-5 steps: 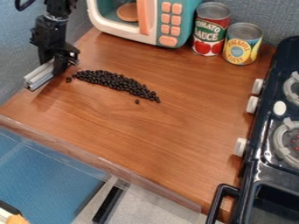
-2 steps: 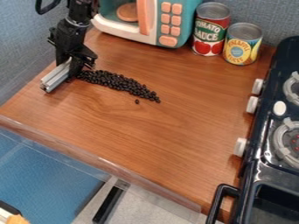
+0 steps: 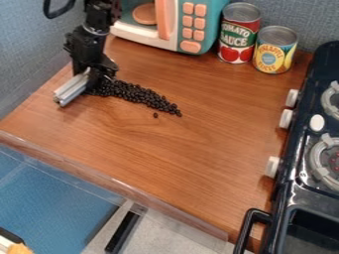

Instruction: Sweep into pile

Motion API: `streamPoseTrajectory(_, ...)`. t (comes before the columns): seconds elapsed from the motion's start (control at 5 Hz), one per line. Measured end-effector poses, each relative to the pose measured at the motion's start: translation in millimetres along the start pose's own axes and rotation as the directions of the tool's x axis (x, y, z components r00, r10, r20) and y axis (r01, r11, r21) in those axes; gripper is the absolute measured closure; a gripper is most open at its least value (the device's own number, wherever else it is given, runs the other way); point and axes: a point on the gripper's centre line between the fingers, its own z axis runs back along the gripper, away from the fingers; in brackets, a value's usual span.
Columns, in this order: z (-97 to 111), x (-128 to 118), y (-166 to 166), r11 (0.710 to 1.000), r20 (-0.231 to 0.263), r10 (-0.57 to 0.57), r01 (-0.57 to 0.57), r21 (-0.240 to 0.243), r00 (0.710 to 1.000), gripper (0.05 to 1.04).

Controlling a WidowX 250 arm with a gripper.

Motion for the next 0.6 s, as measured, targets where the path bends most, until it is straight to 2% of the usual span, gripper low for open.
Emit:
streamPoseTrajectory(0.4, 11, -9, 34, 0.998, -0.043, -0.022, 0.025, 0.057, 0.999, 0.704)
streamPoseTrajectory(0.6, 12, -9, 39, 0.997, -0.052, -0.017, 0.021, 0.069, 0.998, 0.703)
